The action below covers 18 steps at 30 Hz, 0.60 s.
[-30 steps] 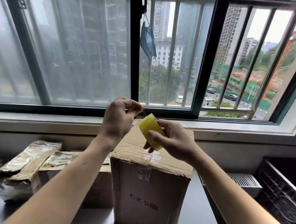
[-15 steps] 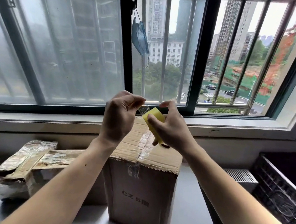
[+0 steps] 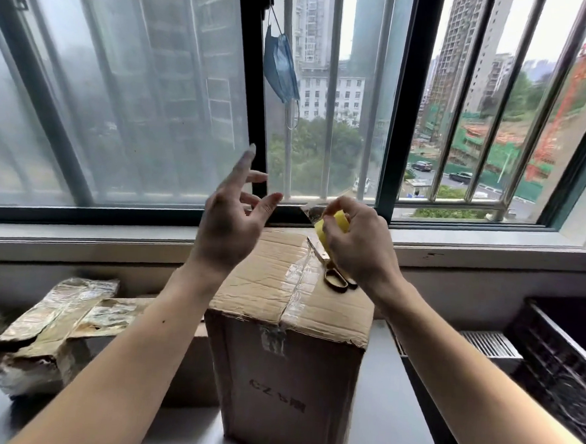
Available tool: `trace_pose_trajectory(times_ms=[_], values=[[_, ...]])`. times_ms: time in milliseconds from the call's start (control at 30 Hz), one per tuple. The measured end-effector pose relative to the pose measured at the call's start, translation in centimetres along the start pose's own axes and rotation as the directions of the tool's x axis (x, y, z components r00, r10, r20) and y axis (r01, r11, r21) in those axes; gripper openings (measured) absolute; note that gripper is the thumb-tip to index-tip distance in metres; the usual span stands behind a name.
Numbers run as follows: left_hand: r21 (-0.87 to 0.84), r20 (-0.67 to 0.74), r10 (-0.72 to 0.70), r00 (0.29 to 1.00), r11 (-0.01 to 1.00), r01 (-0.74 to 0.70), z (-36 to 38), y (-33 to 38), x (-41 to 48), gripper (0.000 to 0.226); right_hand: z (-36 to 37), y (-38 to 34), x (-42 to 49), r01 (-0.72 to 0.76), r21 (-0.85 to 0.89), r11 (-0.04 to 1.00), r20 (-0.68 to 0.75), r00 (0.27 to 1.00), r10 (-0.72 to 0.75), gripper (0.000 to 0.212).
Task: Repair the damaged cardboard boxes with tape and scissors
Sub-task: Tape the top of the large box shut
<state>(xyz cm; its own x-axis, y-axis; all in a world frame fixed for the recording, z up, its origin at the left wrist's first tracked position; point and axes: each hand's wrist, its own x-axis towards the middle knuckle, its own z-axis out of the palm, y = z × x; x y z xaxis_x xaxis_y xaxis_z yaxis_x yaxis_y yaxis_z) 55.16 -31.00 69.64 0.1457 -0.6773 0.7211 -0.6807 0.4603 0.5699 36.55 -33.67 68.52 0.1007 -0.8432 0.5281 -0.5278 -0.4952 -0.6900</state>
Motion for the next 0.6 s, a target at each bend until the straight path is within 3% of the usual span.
trace_pose_trajectory(times_ms=[67,167,267,367,533,600], values=[[-0.029,0.091,-0.153,0.984,0.987,0.156,-0.2,-1.9,0.8,0.033,0.3,0.1,0.3,-0.043,0.106,0.993,0.01,0.999,0.042,0.01],[0.046,0.252,-0.216,0.943,0.976,0.211,1.0,-5.6,1.3,0.015,1.2,0.2,0.2,-0.081,0.153,0.985,-0.02,0.996,0.085,0.01],[0.128,0.421,-0.196,0.886,0.979,0.156,3.1,-9.0,2.1,0.02,2.4,0.2,-0.1,-0.108,0.275,0.955,-0.113,0.983,0.144,0.009],[0.182,0.552,-0.196,0.81,0.977,0.112,5.2,-11.7,3.2,0.03,3.7,0.0,-0.8,-0.078,0.275,0.958,-0.183,0.974,0.132,0.007],[0.36,0.664,-0.187,0.724,0.928,-0.091,8.0,-13.7,5.0,0.056,5.7,0.1,-2.6,-0.059,0.078,0.995,-0.122,0.99,0.068,0.007],[0.388,0.715,-0.22,0.664,0.914,-0.115,8.8,-14.3,5.6,0.062,6.4,0.4,-3.1,-0.009,-0.087,0.996,-0.098,0.995,0.001,0.011]])
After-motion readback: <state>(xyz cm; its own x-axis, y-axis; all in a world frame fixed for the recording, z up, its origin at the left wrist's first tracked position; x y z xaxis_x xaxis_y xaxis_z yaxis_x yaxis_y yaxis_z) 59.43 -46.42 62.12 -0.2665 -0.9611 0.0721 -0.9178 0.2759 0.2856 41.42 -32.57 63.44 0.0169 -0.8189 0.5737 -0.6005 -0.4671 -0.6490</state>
